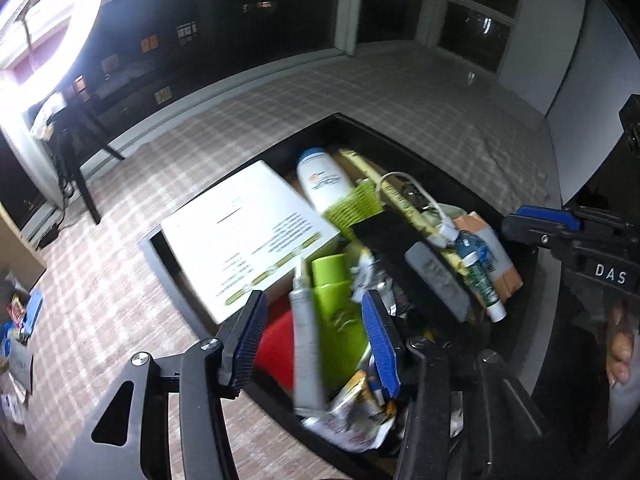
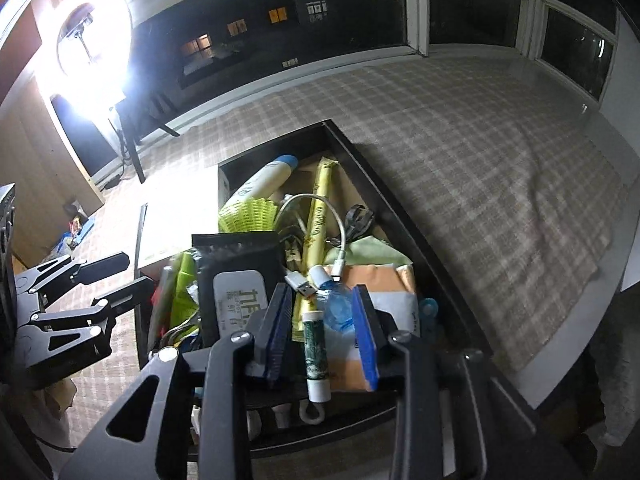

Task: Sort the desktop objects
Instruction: 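Carry the tube and lip balm into the black bin and open both grippers, then move both grippers back over the items near the wooden cabinet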

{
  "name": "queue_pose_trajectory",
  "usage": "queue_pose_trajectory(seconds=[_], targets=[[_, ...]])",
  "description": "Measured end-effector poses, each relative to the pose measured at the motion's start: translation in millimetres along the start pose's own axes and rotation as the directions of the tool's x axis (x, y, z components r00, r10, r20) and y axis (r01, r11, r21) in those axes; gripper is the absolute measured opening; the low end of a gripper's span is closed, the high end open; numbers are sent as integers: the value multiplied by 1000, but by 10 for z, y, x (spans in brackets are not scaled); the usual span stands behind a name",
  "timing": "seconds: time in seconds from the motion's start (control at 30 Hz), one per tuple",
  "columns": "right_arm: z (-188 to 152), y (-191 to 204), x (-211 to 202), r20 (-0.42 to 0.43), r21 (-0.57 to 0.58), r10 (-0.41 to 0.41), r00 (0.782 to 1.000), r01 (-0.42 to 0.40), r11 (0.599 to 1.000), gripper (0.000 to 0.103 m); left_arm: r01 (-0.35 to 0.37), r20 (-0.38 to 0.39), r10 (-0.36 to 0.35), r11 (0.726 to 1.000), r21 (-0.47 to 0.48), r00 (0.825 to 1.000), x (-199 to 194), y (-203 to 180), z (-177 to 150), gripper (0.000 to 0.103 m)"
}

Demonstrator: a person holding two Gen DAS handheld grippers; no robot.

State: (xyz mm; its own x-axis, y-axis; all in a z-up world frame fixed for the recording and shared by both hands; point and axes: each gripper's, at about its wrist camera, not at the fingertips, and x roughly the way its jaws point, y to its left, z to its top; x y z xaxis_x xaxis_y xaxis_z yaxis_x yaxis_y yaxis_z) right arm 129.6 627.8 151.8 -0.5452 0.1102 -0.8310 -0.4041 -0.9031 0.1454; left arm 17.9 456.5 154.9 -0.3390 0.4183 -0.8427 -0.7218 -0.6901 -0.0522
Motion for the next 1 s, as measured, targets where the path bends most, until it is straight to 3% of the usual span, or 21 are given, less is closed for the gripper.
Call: queue_pose_trajectory(seconds=[0.3,0.63,0.83,1.0], targets=[[82,537,4,0,-79,49,999,-49,996,31,-61,-15,61,997,-47,998,-151,443,-208,42],[227,1507,170,-26,-202,145,989,-147,968,33,-166,-27,163,973,-162,986,-509,1390,-575,42],[384,2299,363,-60,-304,204,977,-212,929,34,-255,-40,254,930,-266,966,-763,2141,-870,42],[519,3064,620,-108,-365,264,959,-285,886,35,-330,-72,327,871,-364,942,-961,2881,-1134,42]])
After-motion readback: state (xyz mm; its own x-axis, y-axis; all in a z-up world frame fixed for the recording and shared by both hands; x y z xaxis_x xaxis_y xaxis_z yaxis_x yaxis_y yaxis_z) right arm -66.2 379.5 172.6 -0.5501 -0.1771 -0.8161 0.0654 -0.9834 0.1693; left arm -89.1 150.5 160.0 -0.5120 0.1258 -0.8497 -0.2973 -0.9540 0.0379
